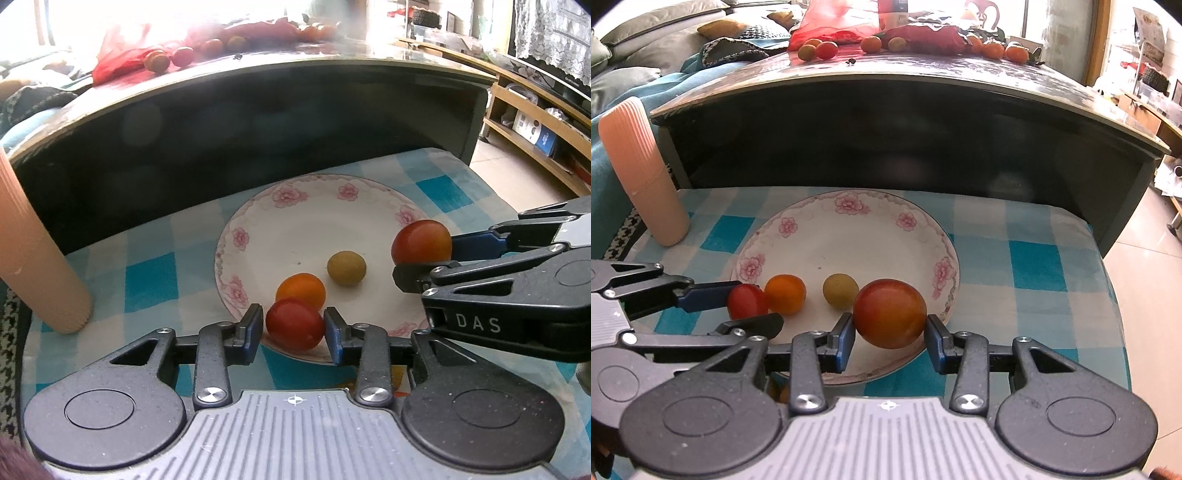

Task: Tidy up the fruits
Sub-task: 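Lower the cherry tomato and large tomato into the plate and open both tools, then withdraw both tools from the plate toward the remaining fruit, then grasp a red cherry tomato with the left tool while the right tool grasps a mandarin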

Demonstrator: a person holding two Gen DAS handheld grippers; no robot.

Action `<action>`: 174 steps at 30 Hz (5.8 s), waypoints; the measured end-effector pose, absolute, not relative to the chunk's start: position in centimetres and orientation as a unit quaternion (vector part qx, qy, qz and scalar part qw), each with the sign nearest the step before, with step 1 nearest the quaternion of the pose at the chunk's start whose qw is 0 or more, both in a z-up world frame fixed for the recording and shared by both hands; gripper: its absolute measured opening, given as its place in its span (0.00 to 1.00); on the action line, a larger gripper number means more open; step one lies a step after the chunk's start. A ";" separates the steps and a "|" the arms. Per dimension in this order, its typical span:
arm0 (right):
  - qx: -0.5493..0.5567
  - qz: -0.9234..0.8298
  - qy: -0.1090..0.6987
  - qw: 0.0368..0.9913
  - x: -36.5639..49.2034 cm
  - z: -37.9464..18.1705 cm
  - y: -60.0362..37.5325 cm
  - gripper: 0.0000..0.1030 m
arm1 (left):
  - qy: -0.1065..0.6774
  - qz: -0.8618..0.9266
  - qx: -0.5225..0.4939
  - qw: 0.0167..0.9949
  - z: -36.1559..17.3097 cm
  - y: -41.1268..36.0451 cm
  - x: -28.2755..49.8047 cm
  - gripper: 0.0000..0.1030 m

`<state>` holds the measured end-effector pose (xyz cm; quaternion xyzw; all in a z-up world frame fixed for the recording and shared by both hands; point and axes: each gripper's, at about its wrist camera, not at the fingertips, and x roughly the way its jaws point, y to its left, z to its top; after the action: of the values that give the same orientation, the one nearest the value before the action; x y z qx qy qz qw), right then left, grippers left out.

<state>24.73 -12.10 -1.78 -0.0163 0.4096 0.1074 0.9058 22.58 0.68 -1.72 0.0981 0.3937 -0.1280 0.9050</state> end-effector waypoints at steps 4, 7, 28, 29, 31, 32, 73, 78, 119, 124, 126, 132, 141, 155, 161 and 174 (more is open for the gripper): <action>-0.014 0.107 0.408 0.906 24.6 -1.6 -12.1 0.54 | 0.397 -0.122 0.087 0.906 -1.7 1.2 22.7 0.54; -0.012 0.107 0.407 0.907 24.6 -1.5 -12.2 0.54 | 0.396 -0.120 0.089 0.906 -1.7 1.3 22.6 0.60; -0.016 0.101 0.381 0.919 22.6 0.8 -12.5 0.54 | 0.397 -0.102 0.110 0.905 0.1 2.4 19.4 0.74; -0.017 0.099 0.383 0.918 22.4 0.9 -12.6 0.54 | 0.398 -0.101 0.109 0.905 0.1 2.6 19.2 0.74; -0.019 0.096 0.387 0.917 21.8 1.0 -12.8 0.54 | 0.400 -0.101 0.103 0.905 0.4 2.9 18.6 0.75; -0.018 0.094 0.388 0.917 21.5 1.1 -12.9 0.54 | 0.401 -0.101 0.100 0.905 0.5 3.0 18.2 0.75; -0.053 0.099 0.469 0.876 12.2 -1.6 -12.2 0.54 | 0.446 -0.148 0.131 0.873 -1.6 1.4 12.4 0.80; -0.057 0.104 0.474 0.872 12.7 -2.0 -12.0 0.54 | 0.449 -0.149 0.137 0.870 -1.9 1.4 12.6 0.80; -0.053 0.107 0.494 0.861 14.1 -2.8 -12.6 0.54 | 0.465 -0.168 0.146 0.857 -3.5 1.4 12.7 0.79; -0.042 0.101 0.495 0.862 14.3 -2.8 -13.5 0.54 | 0.464 -0.175 0.131 0.858 -3.8 1.3 13.2 0.77; -0.038 0.104 0.495 0.862 14.2 -2.8 -13.5 0.54 | 0.464 -0.175 0.137 0.858 -4.1 1.0 13.4 0.75; -0.019 0.118 0.492 0.863 14.3 -2.5 -13.7 0.54 | 0.462 -0.175 0.123 0.861 -4.6 1.0 14.0 0.65; -0.007 0.120 0.487 0.865 14.5 -2.1 -13.9 0.54 | 0.459 -0.191 0.123 0.859 -4.3 0.4 13.4 0.35; 0.011 0.161 0.484 0.860 15.2 -2.0 -12.4 0.54 | 0.469 -0.187 0.113 0.855 -3.6 2.2 12.7 0.34; 0.013 0.186 0.487 0.853 15.7 -2.7 -11.1 0.56 | 0.469 -0.186 0.114 0.856 -3.6 2.5 12.6 0.37; -0.002 0.221 0.503 0.836 15.9 -4.1 -8.8 0.58 | 0.473 -0.184 0.130 0.852 -4.4 2.6 12.1 0.42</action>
<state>15.91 -8.81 -4.15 -0.0021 0.5029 0.2212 0.8356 12.06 2.57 -4.36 0.1304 0.4726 -0.1840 0.8519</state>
